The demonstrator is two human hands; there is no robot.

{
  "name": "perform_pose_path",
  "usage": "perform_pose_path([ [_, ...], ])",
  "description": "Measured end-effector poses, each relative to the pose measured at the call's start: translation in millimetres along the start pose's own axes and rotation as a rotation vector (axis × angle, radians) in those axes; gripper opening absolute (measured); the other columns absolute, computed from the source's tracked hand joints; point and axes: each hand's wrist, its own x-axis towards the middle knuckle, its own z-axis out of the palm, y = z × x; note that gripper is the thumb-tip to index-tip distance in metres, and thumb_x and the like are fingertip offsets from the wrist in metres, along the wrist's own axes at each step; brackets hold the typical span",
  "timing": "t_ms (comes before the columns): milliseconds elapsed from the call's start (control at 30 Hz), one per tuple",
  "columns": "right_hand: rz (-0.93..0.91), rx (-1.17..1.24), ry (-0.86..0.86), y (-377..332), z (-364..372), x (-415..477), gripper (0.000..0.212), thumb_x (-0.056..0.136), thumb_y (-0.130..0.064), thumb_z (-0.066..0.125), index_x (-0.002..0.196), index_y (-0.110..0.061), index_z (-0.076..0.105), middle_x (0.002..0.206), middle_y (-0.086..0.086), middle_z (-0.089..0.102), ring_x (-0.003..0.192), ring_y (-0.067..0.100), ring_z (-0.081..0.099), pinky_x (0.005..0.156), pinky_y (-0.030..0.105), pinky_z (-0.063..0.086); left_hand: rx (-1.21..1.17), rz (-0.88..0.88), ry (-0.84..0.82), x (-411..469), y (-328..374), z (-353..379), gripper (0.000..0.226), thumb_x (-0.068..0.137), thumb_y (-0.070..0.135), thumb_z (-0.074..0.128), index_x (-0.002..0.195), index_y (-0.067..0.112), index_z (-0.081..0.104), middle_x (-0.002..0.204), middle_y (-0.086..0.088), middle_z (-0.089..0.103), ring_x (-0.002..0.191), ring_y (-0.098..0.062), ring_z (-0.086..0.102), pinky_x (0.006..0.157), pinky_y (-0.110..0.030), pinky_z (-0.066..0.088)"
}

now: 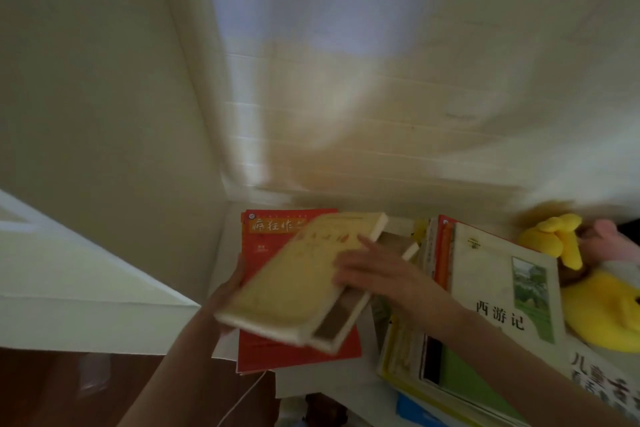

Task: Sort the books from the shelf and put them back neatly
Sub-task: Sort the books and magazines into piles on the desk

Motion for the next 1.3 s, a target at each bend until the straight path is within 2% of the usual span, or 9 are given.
perform_pose_path([
  [100,-0.202,-0.252,-0.326,13,12,-19,0.037,0.088,-0.009,0.055,0.123,-0.020,0.061,0.129,0.003,0.062,0.127,0.016,0.051,0.118,0.042,0.022,-0.039,-0.053,-0.084,1,5,-1,0.062,0.089,0.062,0.037,0.105,0.009,0.066,0.095,-0.017,0.073,0.079,-0.030,0.071,0.071,-0.042,0.055],
  [333,-0.264,-0.356,-0.410,29,0,-5,0.037,0.089,-0.014,0.044,0.118,-0.020,0.066,0.133,0.005,0.058,0.134,0.023,0.043,0.114,0.044,0.029,0.124,0.038,-0.214,-8,7,6,0.083,0.051,0.055,0.086,0.118,0.015,0.059,0.106,-0.014,0.072,0.093,-0.034,0.070,0.071,-0.044,0.057],
  [500,0.126,-0.272,-0.234,41,-46,-2,0.051,0.062,0.002,0.081,0.106,-0.022,0.072,0.114,0.003,0.070,0.108,0.022,0.065,0.096,0.051,0.049,0.130,0.088,-0.201,-14,9,10,0.096,0.032,0.045,0.093,0.117,0.018,0.059,0.103,-0.008,0.073,0.089,-0.027,0.072,0.062,-0.037,0.058],
  [667,0.396,-0.359,0.030,47,-104,3,0.023,0.086,-0.009,0.063,0.106,-0.017,0.072,0.096,0.004,0.074,0.083,0.027,0.071,0.074,0.036,0.053,0.102,0.117,-0.174,-12,3,9,0.079,0.051,0.038,0.084,0.122,0.016,0.057,0.104,-0.009,0.073,0.092,-0.028,0.071,0.070,-0.043,0.057],
  [767,0.584,-0.087,0.346,39,-105,9,0.024,0.089,-0.012,0.058,0.110,-0.019,0.069,0.097,0.001,0.070,0.092,0.026,0.067,0.077,0.021,0.049,0.113,0.115,-0.196,-12,1,6,0.088,0.045,0.042,0.086,0.124,0.017,0.056,0.109,-0.010,0.072,0.097,-0.030,0.069,0.077,-0.047,0.056],
  [833,0.430,0.094,0.435,27,-79,18,0.021,0.088,-0.014,0.058,0.106,-0.021,0.067,0.112,0.000,0.066,0.114,0.022,0.059,0.104,0.022,0.041,0.125,0.128,-0.220,-15,2,6,0.089,0.046,0.043,0.086,0.125,0.015,0.055,0.108,-0.011,0.071,0.097,-0.031,0.069,0.076,-0.046,0.056],
  [1033,0.097,-0.012,-0.151,34,61,-11,0.019,0.087,-0.020,0.047,0.102,-0.021,0.059,0.140,0.001,0.051,0.141,0.026,0.026,0.112,0.058,0.026,-0.062,0.110,-0.124,-10,1,6,0.055,0.090,0.052,0.046,0.120,0.008,0.059,0.094,-0.016,0.072,0.081,-0.033,0.070,0.068,-0.042,0.058],
  [1167,0.579,0.125,-0.228,33,74,-26,0.060,0.088,-0.001,0.044,0.136,-0.037,0.047,0.158,-0.004,0.004,0.144,0.014,-0.011,0.116,0.046,0.000,0.041,0.082,-0.142,-9,0,8,0.063,0.083,0.063,0.058,0.122,0.013,0.058,0.111,-0.020,0.068,0.100,-0.041,0.066,0.080,-0.050,0.055],
  [1300,1.205,0.665,0.268,10,82,-6,0.057,0.091,-0.005,0.057,0.139,-0.026,0.034,0.144,0.001,0.038,0.136,0.019,0.036,0.109,0.034,0.039,0.084,0.126,-0.134,-9,-3,9,0.067,0.072,0.054,0.069,0.126,0.018,0.054,0.109,-0.014,0.070,0.096,-0.036,0.069,0.075,-0.046,0.057],
])
